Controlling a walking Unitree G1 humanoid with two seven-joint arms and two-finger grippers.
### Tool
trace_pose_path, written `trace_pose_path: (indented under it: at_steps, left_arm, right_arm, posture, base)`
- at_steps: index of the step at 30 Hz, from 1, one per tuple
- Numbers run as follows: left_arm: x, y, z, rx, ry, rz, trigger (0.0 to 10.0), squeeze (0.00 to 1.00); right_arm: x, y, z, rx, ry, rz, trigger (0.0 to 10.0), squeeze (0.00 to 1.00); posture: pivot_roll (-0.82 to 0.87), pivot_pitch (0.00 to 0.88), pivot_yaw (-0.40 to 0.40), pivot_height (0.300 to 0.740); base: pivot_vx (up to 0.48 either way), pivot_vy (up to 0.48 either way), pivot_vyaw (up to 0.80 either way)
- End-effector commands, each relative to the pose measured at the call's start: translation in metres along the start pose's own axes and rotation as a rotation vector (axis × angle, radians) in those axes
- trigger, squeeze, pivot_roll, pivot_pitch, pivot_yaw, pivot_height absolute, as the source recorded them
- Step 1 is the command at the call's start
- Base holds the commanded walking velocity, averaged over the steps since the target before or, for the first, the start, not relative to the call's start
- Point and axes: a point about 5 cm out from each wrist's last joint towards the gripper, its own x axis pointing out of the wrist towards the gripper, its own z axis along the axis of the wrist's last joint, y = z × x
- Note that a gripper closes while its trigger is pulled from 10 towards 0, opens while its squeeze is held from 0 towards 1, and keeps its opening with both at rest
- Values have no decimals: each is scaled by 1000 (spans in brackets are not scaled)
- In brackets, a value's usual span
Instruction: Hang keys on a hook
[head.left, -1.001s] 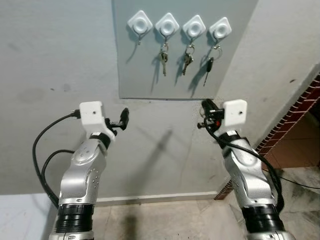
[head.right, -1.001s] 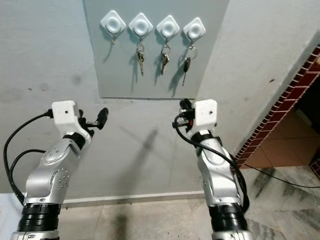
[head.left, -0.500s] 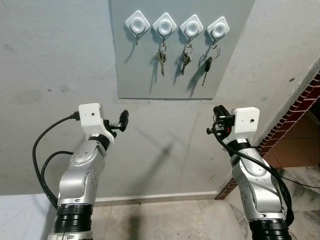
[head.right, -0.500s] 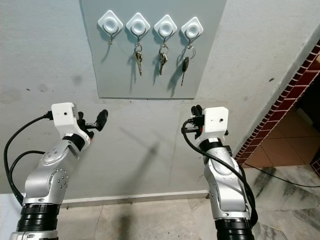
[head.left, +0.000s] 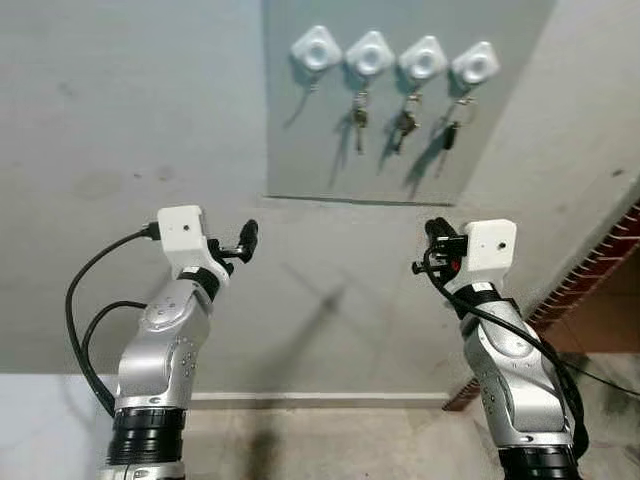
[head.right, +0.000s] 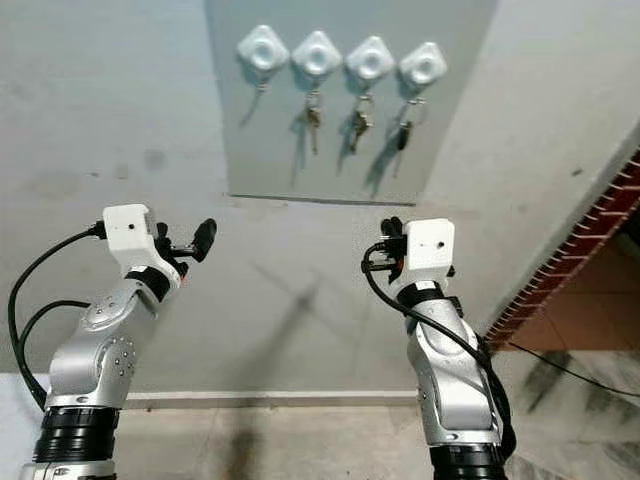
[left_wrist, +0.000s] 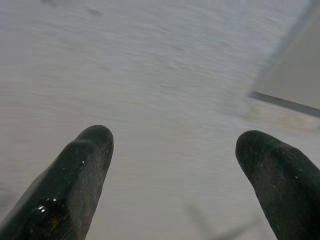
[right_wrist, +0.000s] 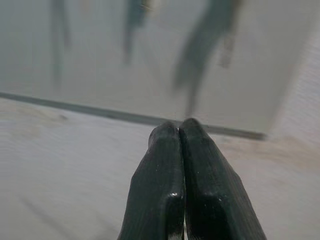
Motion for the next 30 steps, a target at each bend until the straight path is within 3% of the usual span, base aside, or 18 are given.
trace_pose_path:
  at_steps: [1, 24, 30]
  left_arm:
    - [2, -1, 2, 2, 2, -7, 10000, 0]
    - [4, -7, 3, 53, 4, -34, 10000, 0]
    - [6, -4, 5, -32, -6, 17, 10000, 0]
  right_arm:
    - [0, -1, 4, 1, -10, -10, 10000, 0]
    - [-2, 1, 4, 10, 2, -3, 10000, 0]
    - [-2, 1, 3, 9, 6, 2, 10000, 0]
  posture:
    - [-29, 16, -40, 740]
    - [-29, 19, -37, 740]
    - [-29, 19, -37, 740]
  base:
    - [0, 349, 0]
    - [0, 26, 0]
    - [0, -240, 0]
